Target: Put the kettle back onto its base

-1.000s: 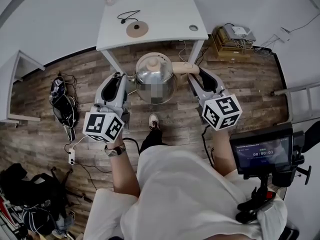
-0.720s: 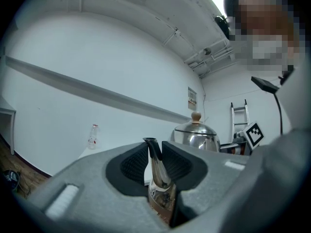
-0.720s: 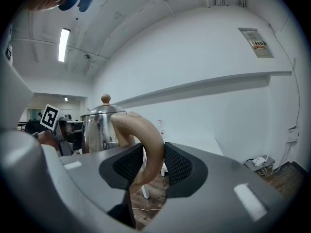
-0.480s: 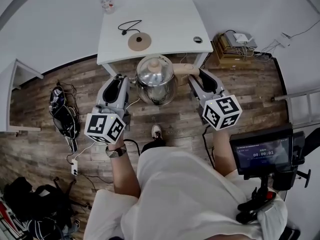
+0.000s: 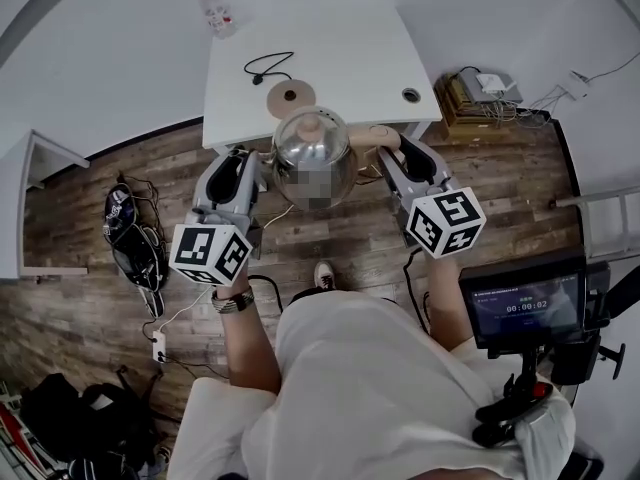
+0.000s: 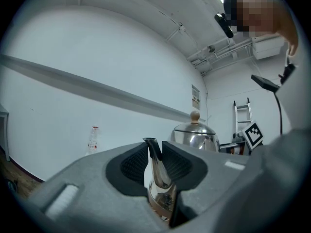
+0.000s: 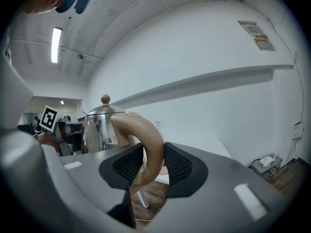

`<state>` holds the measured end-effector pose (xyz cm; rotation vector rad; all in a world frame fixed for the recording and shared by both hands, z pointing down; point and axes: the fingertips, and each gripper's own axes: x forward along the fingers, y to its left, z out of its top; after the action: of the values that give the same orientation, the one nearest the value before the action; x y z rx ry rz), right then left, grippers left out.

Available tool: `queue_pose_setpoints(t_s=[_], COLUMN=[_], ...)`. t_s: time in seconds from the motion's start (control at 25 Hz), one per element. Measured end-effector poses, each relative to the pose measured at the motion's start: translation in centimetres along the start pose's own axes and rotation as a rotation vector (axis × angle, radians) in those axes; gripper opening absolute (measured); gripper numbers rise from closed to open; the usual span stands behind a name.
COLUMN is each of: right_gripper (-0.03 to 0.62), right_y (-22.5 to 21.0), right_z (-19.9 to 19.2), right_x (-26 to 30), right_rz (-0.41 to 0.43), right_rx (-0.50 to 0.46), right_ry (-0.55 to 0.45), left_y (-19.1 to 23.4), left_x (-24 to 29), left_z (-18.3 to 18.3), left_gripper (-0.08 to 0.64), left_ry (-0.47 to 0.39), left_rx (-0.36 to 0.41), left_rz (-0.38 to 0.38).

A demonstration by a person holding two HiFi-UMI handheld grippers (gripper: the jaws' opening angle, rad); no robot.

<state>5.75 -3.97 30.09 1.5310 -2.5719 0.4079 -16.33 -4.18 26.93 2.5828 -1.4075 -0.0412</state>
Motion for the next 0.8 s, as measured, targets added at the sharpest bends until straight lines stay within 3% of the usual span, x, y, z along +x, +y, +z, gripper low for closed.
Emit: queue_pose_setpoints(t_s=[0.8], right_gripper=[0.138], right_y=[0.16], right_z=[0.35], right_x=[-0.04], right_rz=[0.001], right_rx=[0.015], right_ry=[-0.019], left_y=[-0.08], left_x=[-0.09], left_z=[0.54], left_gripper=[0.092], left_ry=[0.007], left_rx=[0.01], left_rz=[-0.008])
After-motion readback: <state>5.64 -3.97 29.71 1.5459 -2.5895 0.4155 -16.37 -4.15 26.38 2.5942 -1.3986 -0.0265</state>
